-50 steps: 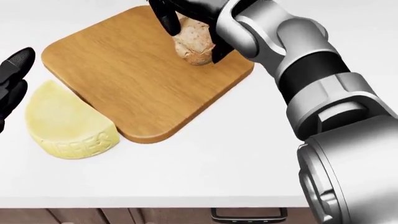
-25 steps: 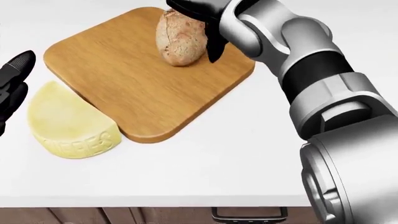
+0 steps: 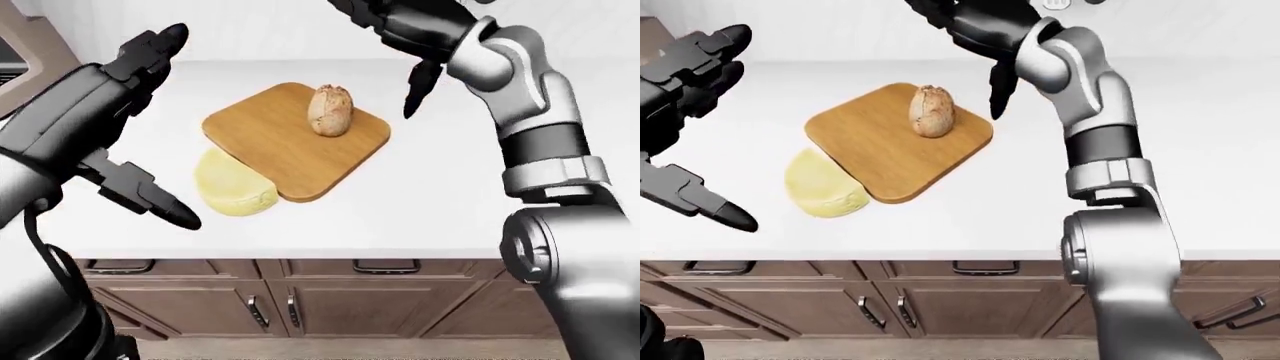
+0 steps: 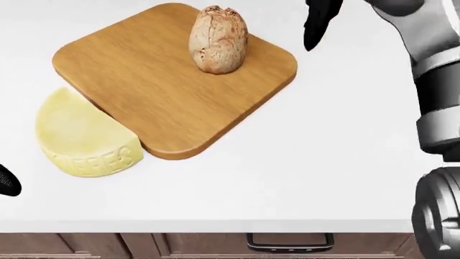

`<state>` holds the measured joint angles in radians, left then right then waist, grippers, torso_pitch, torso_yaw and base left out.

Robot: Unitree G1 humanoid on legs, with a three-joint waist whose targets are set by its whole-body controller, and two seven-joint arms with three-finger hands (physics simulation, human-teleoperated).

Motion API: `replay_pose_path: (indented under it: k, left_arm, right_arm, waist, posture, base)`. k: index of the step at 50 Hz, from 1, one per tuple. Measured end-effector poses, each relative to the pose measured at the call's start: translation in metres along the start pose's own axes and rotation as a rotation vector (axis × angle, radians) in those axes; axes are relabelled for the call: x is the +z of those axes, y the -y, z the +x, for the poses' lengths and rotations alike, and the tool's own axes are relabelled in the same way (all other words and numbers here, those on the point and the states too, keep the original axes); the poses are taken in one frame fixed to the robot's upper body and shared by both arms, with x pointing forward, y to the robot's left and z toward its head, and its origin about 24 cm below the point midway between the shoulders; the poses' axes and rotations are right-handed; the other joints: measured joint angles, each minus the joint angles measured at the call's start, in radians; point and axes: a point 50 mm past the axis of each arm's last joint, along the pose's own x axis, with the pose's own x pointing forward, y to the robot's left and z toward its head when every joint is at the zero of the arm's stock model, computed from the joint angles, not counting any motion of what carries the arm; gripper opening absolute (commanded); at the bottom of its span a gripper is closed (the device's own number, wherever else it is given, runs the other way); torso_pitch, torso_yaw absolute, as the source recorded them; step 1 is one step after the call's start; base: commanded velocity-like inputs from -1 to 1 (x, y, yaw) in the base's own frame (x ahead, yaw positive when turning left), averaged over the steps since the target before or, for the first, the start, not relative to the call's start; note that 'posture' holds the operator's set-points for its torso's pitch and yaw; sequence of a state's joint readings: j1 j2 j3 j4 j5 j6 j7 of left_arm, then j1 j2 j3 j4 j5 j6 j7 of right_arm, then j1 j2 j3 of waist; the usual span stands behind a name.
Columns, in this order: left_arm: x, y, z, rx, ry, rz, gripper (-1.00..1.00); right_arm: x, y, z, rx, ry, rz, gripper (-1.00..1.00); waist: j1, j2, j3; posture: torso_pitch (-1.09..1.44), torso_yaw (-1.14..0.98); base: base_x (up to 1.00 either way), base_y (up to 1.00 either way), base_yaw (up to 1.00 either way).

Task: Place the bread and cheese on the cutting board.

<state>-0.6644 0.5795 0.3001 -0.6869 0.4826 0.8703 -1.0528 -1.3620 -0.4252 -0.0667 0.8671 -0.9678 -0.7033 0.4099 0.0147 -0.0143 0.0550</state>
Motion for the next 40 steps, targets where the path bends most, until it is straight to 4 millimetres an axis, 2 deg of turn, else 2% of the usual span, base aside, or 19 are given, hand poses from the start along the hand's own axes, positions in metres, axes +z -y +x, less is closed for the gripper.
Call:
replay_pose_path:
  k: [4, 8, 11, 14, 19, 22, 27, 33, 35, 38, 40]
  left_arm:
    - [-0.004, 0.005, 0.016, -0.026, 0.010, 0.032, 1.00]
    - [-0.014, 0.016, 0.029, -0.134, -0.004, 0.129, 1.00]
    - [-0.019, 0.017, 0.033, -0.202, -0.008, 0.254, 1.00]
    - [-0.013, 0.011, 0.030, -0.251, 0.006, 0.386, 1.00]
    - [0.013, -0.005, 0.024, -0.292, 0.053, 0.577, 1.00]
    - [0.023, -0.008, 0.022, -0.315, 0.058, 0.662, 1.00]
    - [0.021, 0.003, 0.028, -0.429, 0.031, 0.749, 1.00]
    - [0.014, 0.013, 0.042, -0.517, 0.007, 0.780, 0.98]
    - [0.014, 0.012, 0.046, -0.515, 0.000, 0.781, 0.70]
    - [0.014, 0.009, 0.049, -0.498, -0.007, 0.780, 0.40]
    - [0.015, 0.006, 0.052, -0.489, -0.009, 0.783, 0.30]
  right_arm:
    - [0.016, 0.013, -0.027, -0.009, 0.019, 0.021, 1.00]
    - [0.034, 0.023, -0.053, -0.022, 0.043, 0.044, 1.00]
    - [0.049, 0.025, -0.070, -0.019, 0.064, 0.078, 1.00]
    - [0.065, 0.027, -0.083, -0.012, 0.094, 0.098, 1.00]
    - [0.067, 0.028, -0.090, 0.000, 0.099, 0.130, 1.00]
    - [0.066, 0.024, -0.091, 0.005, 0.092, 0.150, 1.00]
    - [0.067, 0.020, -0.092, 0.009, 0.097, 0.165, 1.00]
    - [0.069, 0.020, -0.096, 0.002, 0.096, 0.173, 1.00]
    - [0.070, 0.020, -0.097, 0.000, 0.103, 0.172, 1.00]
    - [0.070, 0.018, -0.097, 0.002, 0.105, 0.178, 1.00]
    - [0.070, 0.018, -0.097, 0.003, 0.104, 0.183, 1.00]
  waist:
    - [-0.005, 0.006, 0.006]
    - [-0.010, 0.002, 0.006]
    - [-0.012, -0.003, 0.005]
    - [-0.011, -0.007, 0.007]
    - [-0.008, -0.010, 0.004]
    - [-0.009, -0.004, 0.000]
    - [-0.010, 0.005, 0.005]
    - [-0.013, -0.001, 0.012]
    - [-0.014, -0.003, 0.012]
    - [-0.017, -0.003, 0.010]
    - [-0.016, -0.003, 0.009]
  posture:
    - [0.00, 0.00]
    - [0.00, 0.00]
    - [0.00, 0.00]
    - [0.00, 0.00]
    - [0.00, 0.00]
    - [0.00, 0.00]
    - [0.00, 0.00]
    - [0.00, 0.00]
    - [0.00, 0.00]
    - [0.00, 0.00]
    - [0.00, 0.00]
  base:
    - [0.00, 0.00, 0.00]
    - [0.00, 0.00, 0.00]
    - [0.00, 0.00, 0.00]
    - [0.00, 0.00, 0.00]
    - [0.00, 0.00, 0.00]
    - [0.00, 0.00, 0.00]
    - [0.00, 0.00, 0.00]
    - [0.00, 0.00, 0.00]
    - [0.00, 0.00, 0.00]
    - [0.00, 0.00, 0.00]
    - [0.00, 0.00, 0.00]
